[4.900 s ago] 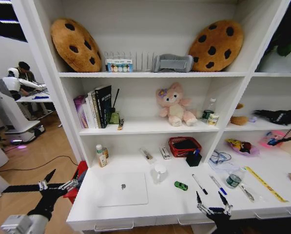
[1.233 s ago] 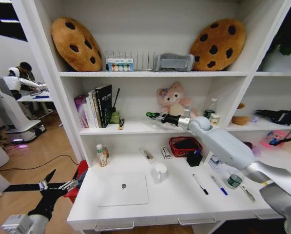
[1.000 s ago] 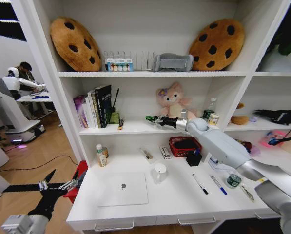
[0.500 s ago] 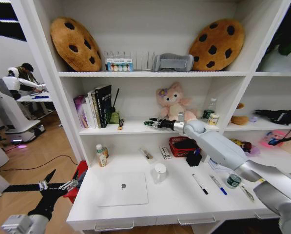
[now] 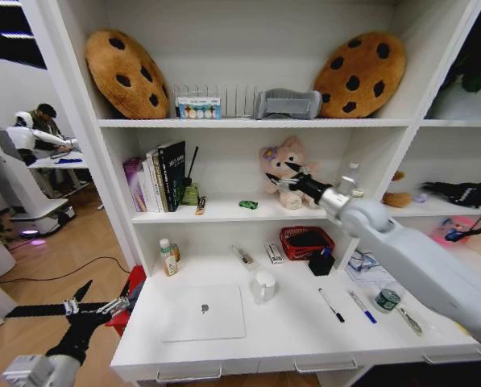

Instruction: Organize the objects on the table.

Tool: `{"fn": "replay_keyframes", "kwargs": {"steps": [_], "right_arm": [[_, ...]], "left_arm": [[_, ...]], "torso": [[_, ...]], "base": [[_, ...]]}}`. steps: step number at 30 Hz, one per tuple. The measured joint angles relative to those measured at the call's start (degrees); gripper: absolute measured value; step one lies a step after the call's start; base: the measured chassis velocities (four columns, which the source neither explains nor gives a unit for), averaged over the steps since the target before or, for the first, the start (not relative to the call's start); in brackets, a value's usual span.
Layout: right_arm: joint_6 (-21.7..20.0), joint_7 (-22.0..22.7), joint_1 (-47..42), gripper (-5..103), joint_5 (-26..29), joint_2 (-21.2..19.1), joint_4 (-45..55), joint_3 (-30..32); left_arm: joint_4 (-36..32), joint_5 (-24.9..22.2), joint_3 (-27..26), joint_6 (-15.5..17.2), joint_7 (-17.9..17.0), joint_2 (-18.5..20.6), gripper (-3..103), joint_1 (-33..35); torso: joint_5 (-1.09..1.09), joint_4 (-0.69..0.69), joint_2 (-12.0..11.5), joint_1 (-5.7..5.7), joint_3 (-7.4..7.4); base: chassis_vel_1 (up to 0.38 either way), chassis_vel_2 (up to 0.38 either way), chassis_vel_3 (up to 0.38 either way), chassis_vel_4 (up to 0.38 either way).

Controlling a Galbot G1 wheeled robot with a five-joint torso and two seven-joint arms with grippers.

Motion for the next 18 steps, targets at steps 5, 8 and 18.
{"fn": "replay_keyframes", "kwargs": {"steps": [5, 8, 18], "right_arm": [[4.62, -0.96, -31.81, 100, -5.43, 5.44, 8.96, 24.04], [6.19, -1.70, -47.51, 100, -11.33, 14.42, 12.77, 34.17], [13.89, -1.86, -74.14, 100, -29.16, 41.52, 12.35, 45.56]], "left_arm": [[0.01, -0.01, 0.00, 0.00, 0.01, 0.00, 100, 0.01], [0.01, 0.00, 0.00, 0.00, 0.00, 0.00, 100, 0.00], [0.01, 0.00, 0.00, 0.00, -0.02, 0.00, 100, 0.00]], "torso": [[0.03, 0.08, -0.01, 0.01, 0.01], [-0.06, 0.10, 0.00, 0.01, 0.00], [-0.03, 0.04, 0.01, -0.01, 0.00]], "base": [[0.000, 0.000, 0.000, 0.000], [0.000, 0.000, 0.000, 0.000], [0.000, 0.000, 0.000, 0.000]]}}
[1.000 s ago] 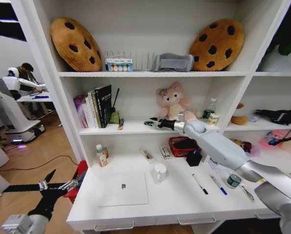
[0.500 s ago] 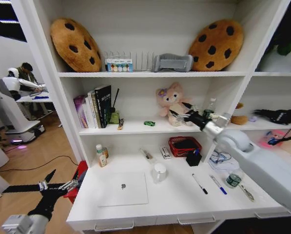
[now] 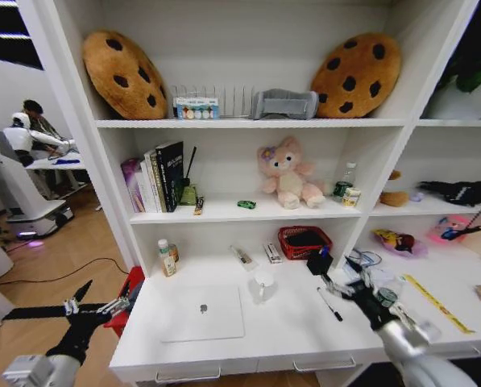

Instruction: Organize the objects on the table.

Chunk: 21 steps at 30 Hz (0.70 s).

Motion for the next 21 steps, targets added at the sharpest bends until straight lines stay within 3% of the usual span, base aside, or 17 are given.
{"fn": "replay_keyframes", "kwargs": {"steps": [2, 6, 16, 21], "right_arm": [[1.01, -0.08, -2.79, 100, 0.25, 2.22, -0.27, 1.68], [1.41, -0.73, -4.01, 100, 1.06, 2.53, 0.09, 3.02], [0.23, -0.88, -0.46, 100, 2.53, -2.27, -2.99, 3.97], [0.25, -0.98, 0.57, 100, 1.69, -2.51, -4.05, 1.94]], "left_arm": [[0.00, 0.00, 0.00, 0.00, 0.01, 0.01, 100, 0.00], [0.00, 0.00, 0.00, 0.00, 0.01, 0.00, 100, 0.00], [0.00, 0.00, 0.01, 0.00, 0.03, 0.00, 100, 0.00], [0.00, 0.00, 0.00, -0.01, 0.02, 0.00, 100, 0.00]], "torso": [[-0.01, 0.01, -0.01, 0.01, 0.01], [-0.01, 0.01, -0.01, 0.01, 0.01], [0.02, 0.02, -0.03, 0.04, 0.03], [0.02, 0.02, -0.03, 0.05, 0.03]], "base": [[0.000, 0.000, 0.000, 0.000], [0.000, 0.000, 0.000, 0.000], [-0.113, -0.117, 0.123, 0.104], [-0.236, -0.222, 0.235, 0.237]]}}
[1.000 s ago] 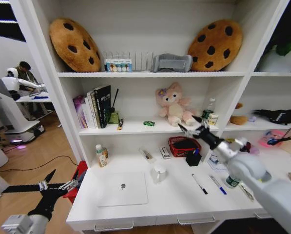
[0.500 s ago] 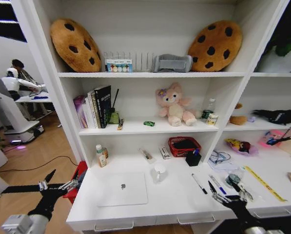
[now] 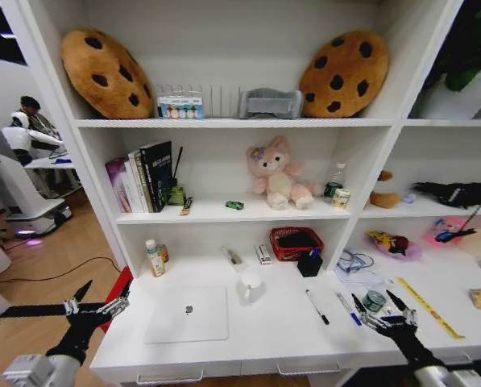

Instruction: Organize the objects on the table.

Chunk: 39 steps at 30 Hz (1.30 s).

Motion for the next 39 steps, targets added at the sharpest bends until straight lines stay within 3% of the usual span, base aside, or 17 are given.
{"fn": "replay_keyframes", "kwargs": {"steps": [3, 5, 6, 8, 10, 11, 12, 15, 17, 18, 27, 31, 39], "right_arm": [[0.35, -0.27, 0.50, 100, -0.38, 0.26, 0.10, -3.56], [-3.68, 1.60, -0.23, 100, 0.33, 0.22, 2.77, -7.40], [-3.68, 1.60, -0.23, 100, 0.33, 0.22, 2.77, -7.40], [-8.71, 3.37, 0.88, 100, 1.21, -0.80, 3.40, -11.39], [-10.45, 3.88, 1.76, 100, 1.25, -1.35, 3.33, -12.52], [-14.25, 5.70, 3.78, 100, 0.94, -2.87, 3.16, -15.19], [-14.25, 5.70, 3.78, 100, 0.94, -2.87, 3.16, -15.19], [-21.37, 12.04, 7.47, 100, 1.57, -6.50, 4.17, -21.81], [-21.75, 12.42, 7.69, 100, 1.64, -6.68, 4.20, -22.18], [-24.38, 14.64, 9.70, 100, 2.04, -7.84, 4.13, -24.79], [-28.31, 18.87, 17.65, 100, 2.80, -9.19, 0.58, -29.50], [-31.31, 22.80, 24.08, 100, 8.88, -10.80, -2.91, -35.23], [-32.94, 24.55, 29.74, 97, 11.71, -10.73, -6.86, -40.11]], "left_arm": [[0.00, 0.00, 0.00, 0.00, 0.01, 0.00, 100, 0.00], [-0.01, 0.00, 0.01, 0.00, 0.05, -0.02, 100, 0.01], [-0.01, 0.00, 0.01, 0.00, 0.05, -0.02, 100, 0.01], [-0.01, 0.00, 0.01, 0.00, 0.06, -0.01, 100, 0.00], [-0.01, 0.00, 0.01, 0.00, 0.06, -0.01, 100, 0.00], [-0.02, 0.00, 0.01, 0.00, 0.06, 0.00, 100, 0.00], [-0.02, 0.00, 0.01, 0.00, 0.06, 0.00, 100, 0.00], [-0.01, 0.00, -0.01, 0.00, 0.04, 0.00, 100, 0.00], [-0.01, 0.00, -0.01, 0.00, 0.04, 0.00, 100, 0.00], [-0.01, 0.00, -0.02, 0.00, 0.02, 0.00, 100, 0.00], [-0.01, 0.00, -0.01, 0.00, 0.01, 0.00, 100, 0.00], [-0.01, 0.00, 0.00, 0.00, 0.00, 0.00, 100, 0.00], [-0.01, 0.00, 0.00, 0.00, 0.00, 0.00, 100, 0.00]], "torso": [[0.03, -0.02, -0.01, -0.01, 0.00], [0.00, 0.03, 0.01, -0.03, 0.00], [0.00, 0.03, 0.01, -0.03, 0.00], [0.00, -0.04, 0.00, -0.02, 0.00], [0.03, -0.05, 0.00, -0.02, -0.01], [-0.01, -0.02, 0.01, -0.03, -0.01], [-0.01, -0.02, 0.01, -0.03, -0.01], [-0.01, 0.01, 0.01, -0.02, -0.01], [-0.01, 0.02, 0.01, -0.02, -0.01], [-0.04, 0.02, 0.00, -0.02, 0.00], [0.00, -0.02, 0.01, -0.02, 0.00], [-0.01, 0.00, 0.01, -0.02, 0.00], [0.00, 0.00, 0.01, -0.02, 0.00]], "base": [[-0.250, -0.258, 0.225, 0.229], [-0.113, -0.177, 0.194, 0.204], [-0.036, -0.161, 0.177, 0.204], [-0.054, -0.128, 0.070, 0.054], [-0.072, -0.085, 0.018, 0.014], [0.003, 0.020, -0.028, -0.057], [0.003, 0.020, -0.028, -0.057], [0.037, 0.062, -0.019, -0.034], [0.055, 0.098, -0.020, -0.059], [0.000, 0.000, 0.000, 0.000], [0.000, 0.000, 0.000, 0.000], [0.000, 0.000, 0.000, 0.000], [0.000, 0.000, 0.000, 0.000]]}}
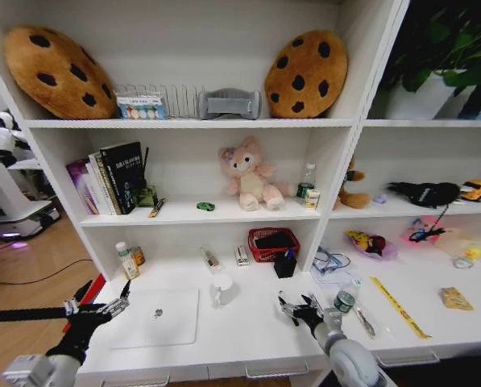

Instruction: Organize the objects on the table.

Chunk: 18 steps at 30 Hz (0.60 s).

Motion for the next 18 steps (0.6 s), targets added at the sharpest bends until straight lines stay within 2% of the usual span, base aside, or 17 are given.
{"fn": "replay_keyframes", "kwargs": {"steps": [6, 8, 9, 10, 11, 14, 15, 18], "right_arm": [[-0.59, 0.02, 3.65, 93, 0.56, -0.76, -2.79, -1.89], [-1.06, 0.08, 4.33, 83, 0.60, -1.05, -3.42, -2.17], [-1.06, 0.08, 4.33, 83, 0.60, -1.05, -3.42, -2.17], [-1.26, -0.02, 4.38, 77, 0.58, -1.22, -3.71, -2.26], [-1.31, -0.19, 4.28, 66, 0.46, -1.33, -3.98, -2.39], [-1.31, -0.41, 4.15, 66, 0.11, -1.38, -4.15, -2.49], [-1.29, -0.95, 4.02, 55, -0.54, -1.39, -4.38, -2.62], [-1.18, -2.03, 4.17, 44, -1.07, -1.08, -4.89, -2.90]], "left_arm": [[0.00, 0.00, 0.00, 0.00, 0.00, 0.00, 100, 0.00], [0.00, 0.00, 0.00, 0.00, 0.00, 0.00, 100, 0.00], [0.00, 0.00, 0.00, 0.00, 0.00, 0.00, 100, 0.00], [0.00, 0.00, 0.00, 0.00, 0.00, 0.00, 100, 0.00], [0.00, 0.00, 0.00, 0.00, 0.00, 0.00, 100, 0.00], [0.00, 0.00, 0.00, 0.00, 0.00, 0.00, 100, 0.00], [0.00, 0.00, 0.00, 0.00, 0.00, 0.00, 100, 0.00], [0.00, 0.00, 0.00, 0.00, 0.00, 0.00, 100, 0.00]], "torso": [[-0.01, 0.00, 0.00, 0.00, 0.00], [-0.01, 0.00, 0.00, 0.00, 0.00], [-0.01, 0.00, 0.00, 0.00, 0.00], [-0.01, 0.00, 0.00, 0.00, 0.00], [0.00, 0.00, 0.00, 0.00, -0.01], [0.00, 0.00, 0.00, 0.00, 0.00], [0.00, -0.01, 0.00, 0.00, -0.01], [-0.01, -0.01, 0.00, -0.01, -0.01]], "base": [[0.000, 0.000, 0.000, 0.000], [0.000, 0.000, 0.000, 0.000], [0.000, 0.000, 0.000, 0.000], [0.000, 0.000, 0.000, 0.000], [0.000, 0.000, 0.000, 0.000], [0.000, 0.000, 0.000, 0.000], [0.000, 0.000, 0.000, 0.000], [0.000, 0.000, 0.000, 0.000]]}}
